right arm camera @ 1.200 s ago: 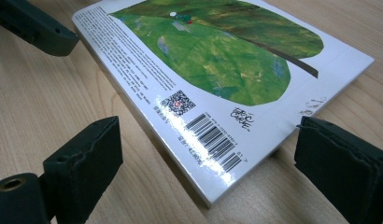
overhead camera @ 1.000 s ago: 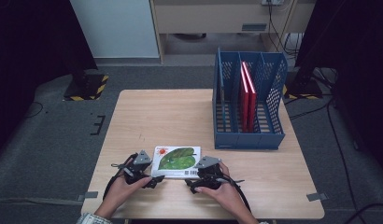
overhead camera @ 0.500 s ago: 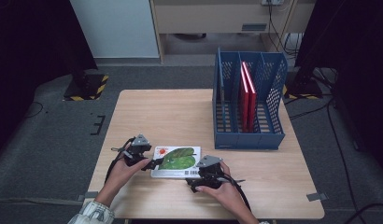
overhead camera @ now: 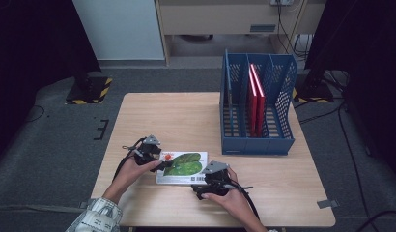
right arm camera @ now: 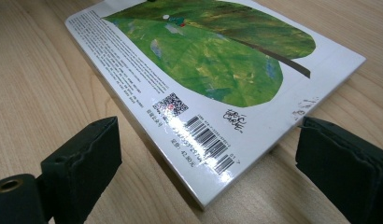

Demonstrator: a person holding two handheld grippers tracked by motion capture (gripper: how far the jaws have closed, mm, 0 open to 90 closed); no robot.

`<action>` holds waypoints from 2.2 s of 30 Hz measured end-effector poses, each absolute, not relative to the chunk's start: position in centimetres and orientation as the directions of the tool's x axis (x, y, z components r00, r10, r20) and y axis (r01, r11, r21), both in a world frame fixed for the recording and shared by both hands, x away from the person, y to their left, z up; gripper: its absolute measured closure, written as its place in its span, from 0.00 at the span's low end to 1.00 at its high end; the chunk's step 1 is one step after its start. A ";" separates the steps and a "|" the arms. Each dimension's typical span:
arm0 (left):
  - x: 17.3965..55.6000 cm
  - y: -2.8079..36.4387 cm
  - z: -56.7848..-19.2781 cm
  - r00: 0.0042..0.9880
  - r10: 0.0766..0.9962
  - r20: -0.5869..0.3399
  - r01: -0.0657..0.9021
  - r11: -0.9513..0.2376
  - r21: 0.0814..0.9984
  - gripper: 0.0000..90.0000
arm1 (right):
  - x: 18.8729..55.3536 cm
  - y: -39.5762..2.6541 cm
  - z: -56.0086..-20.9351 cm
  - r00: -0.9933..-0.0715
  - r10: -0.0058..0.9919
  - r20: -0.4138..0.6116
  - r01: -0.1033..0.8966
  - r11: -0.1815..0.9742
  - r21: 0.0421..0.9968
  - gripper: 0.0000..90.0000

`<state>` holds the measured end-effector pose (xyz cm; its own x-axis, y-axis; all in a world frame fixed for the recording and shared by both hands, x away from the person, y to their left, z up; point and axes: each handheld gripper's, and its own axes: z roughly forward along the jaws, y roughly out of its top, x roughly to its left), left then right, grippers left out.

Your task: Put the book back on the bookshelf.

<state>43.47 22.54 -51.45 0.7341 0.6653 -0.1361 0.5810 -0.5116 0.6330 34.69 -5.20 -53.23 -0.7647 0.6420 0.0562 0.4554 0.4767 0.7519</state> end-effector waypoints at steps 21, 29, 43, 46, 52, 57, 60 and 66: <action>44.3 22.3 -51.9 0.702 0.693 -0.165 0.620 -0.479 0.622 0.24 | 34.8 -4.4 -53.8 -0.749 0.663 0.014 0.458 0.502 0.733 0.08; 44.2 22.1 -51.8 0.694 0.702 -0.157 0.622 -0.476 0.622 0.28 | 34.9 -3.9 -53.8 -0.733 0.680 -0.007 0.468 0.512 0.721 0.06; 44.0 22.0 -51.5 0.696 0.702 -0.148 0.620 -0.485 0.616 0.29 | 34.9 -3.6 -53.9 -0.721 0.693 -0.012 0.477 0.509 0.716 0.03; 44.0 21.9 -51.3 0.692 0.706 -0.148 0.622 -0.480 0.618 0.29 | 34.8 -3.6 -53.9 -0.717 0.697 -0.012 0.481 0.507 0.715 0.03; 44.0 21.8 -51.0 0.690 0.709 -0.145 0.623 -0.480 0.618 0.29 | 34.8 -3.5 -53.9 -0.716 0.698 -0.010 0.485 0.508 0.712 0.02; 44.0 21.7 -50.6 0.693 0.708 -0.140 0.618 -0.481 0.622 0.29 | 34.8 -3.4 -53.9 -0.716 0.698 -0.011 0.486 0.510 0.710 0.00; 44.0 21.7 -50.3 0.694 0.707 -0.138 0.616 -0.483 0.622 0.29 | 34.8 -3.4 -53.9 -0.713 0.701 -0.013 0.485 0.507 0.713 0.00; 44.0 21.6 -50.1 0.691 0.709 -0.137 0.616 -0.479 0.626 0.29 | 34.8 -3.3 -53.9 -0.714 0.700 -0.018 0.480 0.508 0.715 0.00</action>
